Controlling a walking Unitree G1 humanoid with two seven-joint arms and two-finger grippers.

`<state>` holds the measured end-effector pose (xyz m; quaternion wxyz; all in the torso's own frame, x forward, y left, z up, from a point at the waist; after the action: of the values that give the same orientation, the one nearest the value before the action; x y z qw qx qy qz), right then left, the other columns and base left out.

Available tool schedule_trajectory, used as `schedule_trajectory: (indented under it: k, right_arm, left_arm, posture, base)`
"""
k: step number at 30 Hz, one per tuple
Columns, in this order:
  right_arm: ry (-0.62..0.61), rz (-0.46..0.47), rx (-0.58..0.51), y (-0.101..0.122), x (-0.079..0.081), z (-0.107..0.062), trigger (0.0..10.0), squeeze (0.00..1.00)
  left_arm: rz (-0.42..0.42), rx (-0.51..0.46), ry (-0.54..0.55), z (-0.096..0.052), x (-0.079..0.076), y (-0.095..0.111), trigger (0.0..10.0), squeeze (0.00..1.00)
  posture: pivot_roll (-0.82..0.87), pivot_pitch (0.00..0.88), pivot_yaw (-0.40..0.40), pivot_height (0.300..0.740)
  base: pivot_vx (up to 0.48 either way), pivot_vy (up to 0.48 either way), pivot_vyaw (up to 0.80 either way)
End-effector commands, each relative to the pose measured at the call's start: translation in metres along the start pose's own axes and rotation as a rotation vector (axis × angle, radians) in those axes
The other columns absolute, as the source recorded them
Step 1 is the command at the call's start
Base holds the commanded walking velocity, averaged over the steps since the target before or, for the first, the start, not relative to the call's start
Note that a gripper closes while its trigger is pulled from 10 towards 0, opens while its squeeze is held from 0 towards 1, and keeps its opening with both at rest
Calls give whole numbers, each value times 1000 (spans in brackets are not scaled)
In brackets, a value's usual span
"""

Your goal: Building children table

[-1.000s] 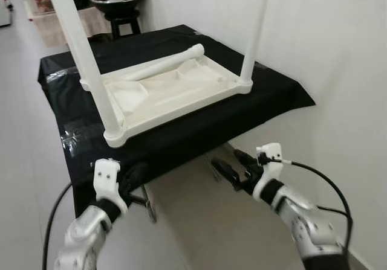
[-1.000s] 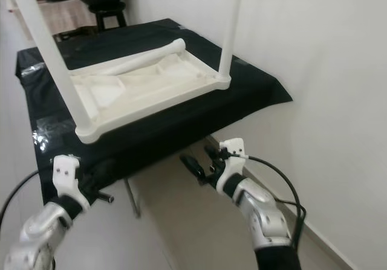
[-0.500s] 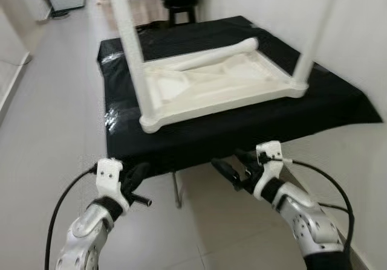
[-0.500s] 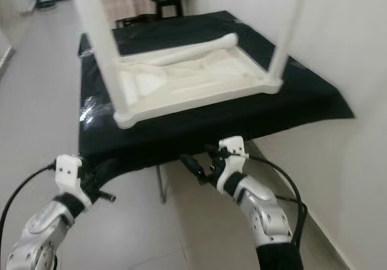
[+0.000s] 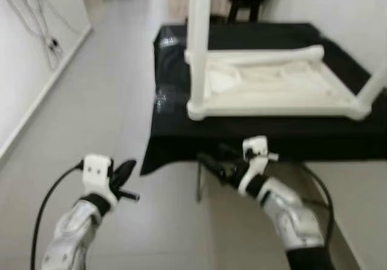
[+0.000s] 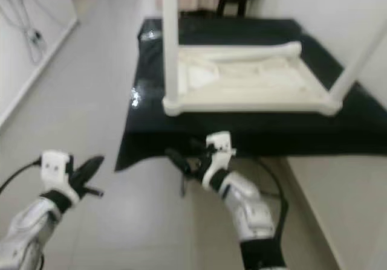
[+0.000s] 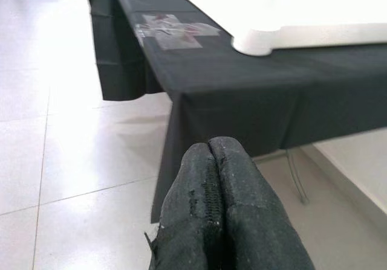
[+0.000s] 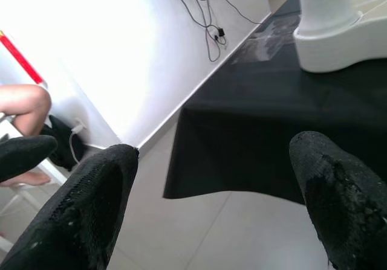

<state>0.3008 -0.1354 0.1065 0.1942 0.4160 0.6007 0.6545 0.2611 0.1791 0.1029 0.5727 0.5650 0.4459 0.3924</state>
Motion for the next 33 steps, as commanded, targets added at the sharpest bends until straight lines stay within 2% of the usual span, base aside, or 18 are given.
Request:
schedule_trajectory:
  k: [1, 5, 8, 16, 24, 25, 26, 27, 28, 29, 31, 33]
  right_arm:
    - [29, -6, -4, 0, 0, -5, 10000, 0]
    - [69, -36, -3, 0, 5, -5, 10000, 0]
    - [48, -34, 36, -3, 4, -3, 10000, 0]
    - [44, -7, 26, -3, 3, -3, 10000, 0]
    - [66, 6, 26, -4, 3, -5, 10000, 0]
    - [136, -45, 71, -4, 7, -7, 10000, 0]
    - [194, -135, 126, -5, 10, -10, 10000, 0]
    - [194, -135, 126, -5, 10, -10, 10000, 0]
    - [240, -214, 178, -7, 11, -12, 10000, 0]
    - [240, -214, 178, -7, 11, -12, 10000, 0]
    - [312, -349, 343, -7, -2, -22, 10000, 0]
    - [344, -385, 417, 9, -16, -29, 10000, 0]
  left_arm:
    - [9, 20, -22, 0, -1, -3, 10000, 0]
    - [11, 14, -24, 0, -1, -2, 10000, 0]
    - [10, 9, -27, 0, -2, -2, 10000, 0]
    - [13, 14, -72, 0, -5, -2, 10000, 0]
    - [16, 4, -145, 5, -14, 3, 10000, 0]
    - [26, 4, -167, 7, -18, 4, 10000, 0]
    - [34, 7, -173, 7, -19, 4, 10000, 0]
    - [34, 7, -173, 7, -19, 4, 10000, 0]
    - [40, 8, -175, 7, -20, 4, 10000, 0]
    - [40, 8, -175, 7, -20, 4, 10000, 0]
    - [44, 11, -173, 5, -21, 3, 10000, 0]
    - [48, 12, -169, 3, -21, 3, 10000, 0]
  posture:
    - [-60, 58, -20, 740]
    - [-58, 53, -22, 740]
    - [-58, 53, -22, 740]
    - [-53, 49, -25, 740]
    - [-59, 43, -20, 740]
    - [-52, 43, -19, 740]
    - [-46, 45, -17, 740]
    - [-46, 45, -17, 740]
    - [-46, 45, -17, 740]
    - [-46, 45, -17, 740]
    - [-26, 48, -31, 740]
    - [-20, 52, -40, 740]
  base:
    - [289, 0, 506]
    - [309, 0, 800]
    - [342, 0, 0]
    - [360, 0, 0]
    - [366, 0, 0]
    - [364, 0, 0]
    - [364, 0, 0]
    - [364, 0, 0]
    - [364, 0, 0]
    - [364, 0, 0]
    - [336, 0, 0]
    - [306, 0, 0]
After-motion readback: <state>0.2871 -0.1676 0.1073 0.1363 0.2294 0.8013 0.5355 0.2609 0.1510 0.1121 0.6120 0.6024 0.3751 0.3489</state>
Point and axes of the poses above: a point about 5 cm out from each wrist's last joint towards the gripper, its own z axis pointing out of the wrist towards the gripper, its own y axis along the axis of the wrist's last joint, x = y × z, the point moved 1 cm from there along z, pointing out of the wrist towards the gripper, and after that the axes turned 1 degree about z, right-handed, at the moved point
